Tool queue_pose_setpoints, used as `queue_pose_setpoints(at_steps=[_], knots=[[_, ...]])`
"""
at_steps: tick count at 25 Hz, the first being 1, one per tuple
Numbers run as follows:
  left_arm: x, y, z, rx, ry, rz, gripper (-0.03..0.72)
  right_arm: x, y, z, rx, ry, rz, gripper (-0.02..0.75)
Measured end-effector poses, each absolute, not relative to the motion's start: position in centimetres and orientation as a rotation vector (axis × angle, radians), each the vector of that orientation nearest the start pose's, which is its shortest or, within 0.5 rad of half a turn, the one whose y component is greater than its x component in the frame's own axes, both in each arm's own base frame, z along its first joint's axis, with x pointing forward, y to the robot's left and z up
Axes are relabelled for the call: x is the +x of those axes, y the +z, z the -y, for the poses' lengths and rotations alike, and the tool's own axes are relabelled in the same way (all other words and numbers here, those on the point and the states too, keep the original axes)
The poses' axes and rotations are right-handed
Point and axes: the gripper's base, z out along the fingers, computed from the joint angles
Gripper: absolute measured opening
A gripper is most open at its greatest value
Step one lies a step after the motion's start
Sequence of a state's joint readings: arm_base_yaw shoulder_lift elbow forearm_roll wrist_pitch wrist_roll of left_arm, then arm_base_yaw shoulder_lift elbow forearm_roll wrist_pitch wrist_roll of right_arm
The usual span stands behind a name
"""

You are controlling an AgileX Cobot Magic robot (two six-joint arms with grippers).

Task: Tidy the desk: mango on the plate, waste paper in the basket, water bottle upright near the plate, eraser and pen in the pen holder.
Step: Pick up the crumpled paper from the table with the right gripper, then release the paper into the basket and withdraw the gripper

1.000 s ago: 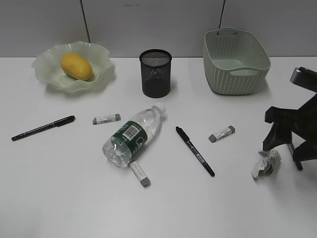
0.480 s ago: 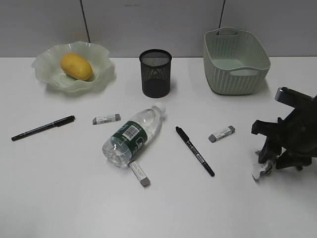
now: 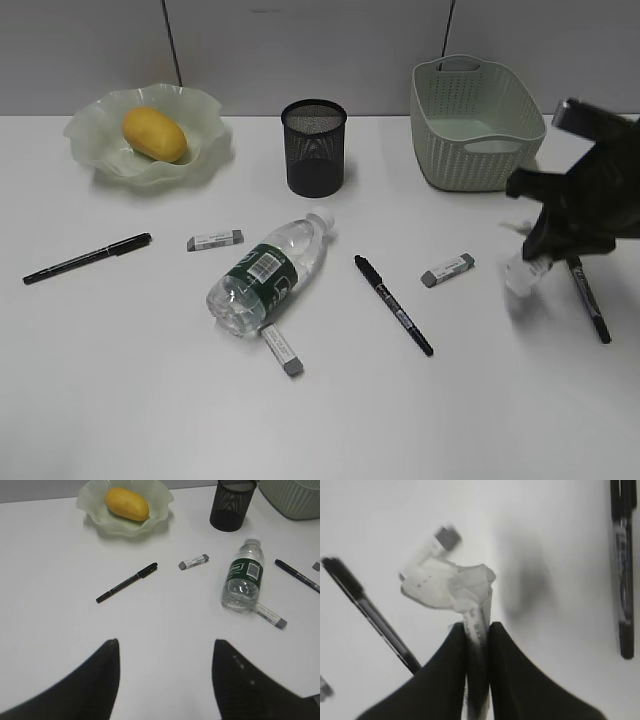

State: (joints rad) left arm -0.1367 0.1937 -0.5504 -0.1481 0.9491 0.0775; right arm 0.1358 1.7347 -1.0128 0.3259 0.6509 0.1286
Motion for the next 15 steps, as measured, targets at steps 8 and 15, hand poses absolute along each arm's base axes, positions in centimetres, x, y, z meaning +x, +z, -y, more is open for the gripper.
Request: queue_pose_setpoints(at_steps=[8,15], knots=[[2.5,29.9,1.4,0.206,-0.214,-2.063,0.445,38.1,26.3,-6.7,0.256,0.439,-2.453,0.123],[2.5,29.9,1.4,0.206,-0.214,-2.063,0.445,44.9,26.6,-7.3,0.235,0.424,-2.284,0.126]])
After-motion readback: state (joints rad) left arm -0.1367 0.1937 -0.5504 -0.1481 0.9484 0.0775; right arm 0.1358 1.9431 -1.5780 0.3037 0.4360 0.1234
